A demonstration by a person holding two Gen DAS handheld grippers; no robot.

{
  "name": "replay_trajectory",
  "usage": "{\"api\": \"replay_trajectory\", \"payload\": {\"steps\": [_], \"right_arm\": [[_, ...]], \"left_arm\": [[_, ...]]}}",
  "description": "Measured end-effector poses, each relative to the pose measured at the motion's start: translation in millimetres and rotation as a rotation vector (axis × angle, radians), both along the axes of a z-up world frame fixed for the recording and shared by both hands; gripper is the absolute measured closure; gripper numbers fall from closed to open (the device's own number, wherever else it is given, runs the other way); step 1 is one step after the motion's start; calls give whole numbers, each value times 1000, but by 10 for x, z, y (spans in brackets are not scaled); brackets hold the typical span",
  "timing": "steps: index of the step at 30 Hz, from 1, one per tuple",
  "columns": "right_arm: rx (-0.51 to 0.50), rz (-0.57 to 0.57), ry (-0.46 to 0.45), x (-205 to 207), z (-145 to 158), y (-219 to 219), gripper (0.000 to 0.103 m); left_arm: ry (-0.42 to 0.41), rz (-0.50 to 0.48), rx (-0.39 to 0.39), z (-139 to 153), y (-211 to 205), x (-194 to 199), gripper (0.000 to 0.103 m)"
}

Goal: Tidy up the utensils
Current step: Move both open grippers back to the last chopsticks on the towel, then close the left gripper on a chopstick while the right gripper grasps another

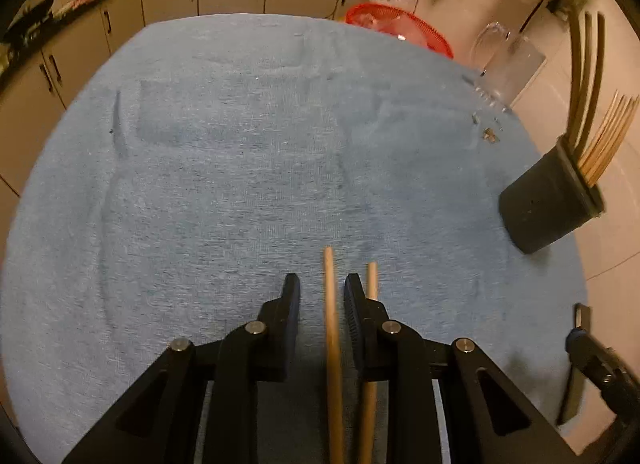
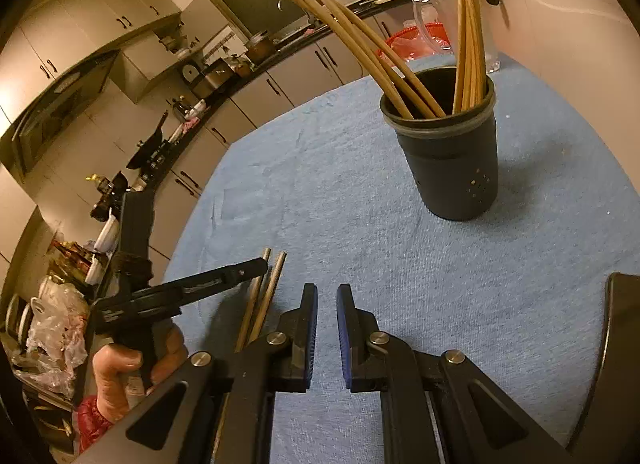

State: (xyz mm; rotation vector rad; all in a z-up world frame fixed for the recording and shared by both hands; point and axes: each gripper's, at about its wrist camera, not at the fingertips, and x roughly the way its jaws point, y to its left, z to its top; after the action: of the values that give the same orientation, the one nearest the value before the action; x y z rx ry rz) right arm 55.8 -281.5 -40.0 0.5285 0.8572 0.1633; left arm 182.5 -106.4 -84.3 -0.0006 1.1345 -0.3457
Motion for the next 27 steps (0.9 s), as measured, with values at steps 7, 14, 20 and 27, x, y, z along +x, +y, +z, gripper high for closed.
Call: {"api": "replay_trajectory", "payload": {"steps": [7,14,20,27], "right_arm": [[-15,120,95,400,-62,384,92],[-47,184,240,1006,-321,849,92],[-160,182,347,1268,-467,1099,91],[-263,234,369,1376,-489,1232,93]], "left_arm": [[10,56,27,-8,402,-105,94],[57,82,-72,-42,815,-175,94],[54,73,-81,-31,826,-220,94],[34,63,-77,-26,866,-293,95]]}}
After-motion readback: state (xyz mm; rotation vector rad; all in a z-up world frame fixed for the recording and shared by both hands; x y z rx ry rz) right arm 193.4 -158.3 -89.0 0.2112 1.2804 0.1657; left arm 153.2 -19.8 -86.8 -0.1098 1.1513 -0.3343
